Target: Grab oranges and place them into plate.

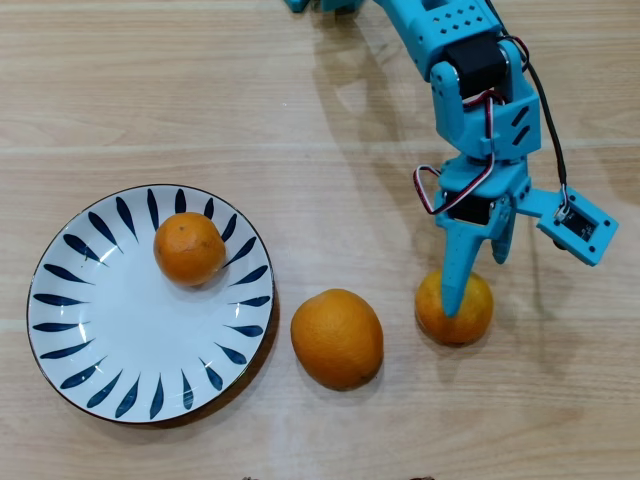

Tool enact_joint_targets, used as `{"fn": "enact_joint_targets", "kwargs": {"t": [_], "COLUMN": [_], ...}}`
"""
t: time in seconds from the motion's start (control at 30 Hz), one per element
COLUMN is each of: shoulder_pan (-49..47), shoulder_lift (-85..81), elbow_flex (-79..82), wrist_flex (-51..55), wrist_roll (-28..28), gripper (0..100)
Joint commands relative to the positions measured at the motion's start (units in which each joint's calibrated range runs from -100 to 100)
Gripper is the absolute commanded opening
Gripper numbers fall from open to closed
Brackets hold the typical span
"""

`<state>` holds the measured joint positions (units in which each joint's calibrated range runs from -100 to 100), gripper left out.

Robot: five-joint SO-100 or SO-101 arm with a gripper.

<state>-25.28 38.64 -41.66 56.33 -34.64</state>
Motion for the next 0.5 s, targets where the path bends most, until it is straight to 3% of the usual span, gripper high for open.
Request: {"fn": "enact_joint_targets", "kwargs": {"t": [0.0,0.47], "shoulder_pan": [-0.6,1.3], "shoulder_lift": [1.8,14.4], "elbow_flex": [-3.0,-11.9], "wrist_flex": [-1.8,-3.1], "wrist_roll": [-2.5,-4.4], "gripper": [41,41]}}
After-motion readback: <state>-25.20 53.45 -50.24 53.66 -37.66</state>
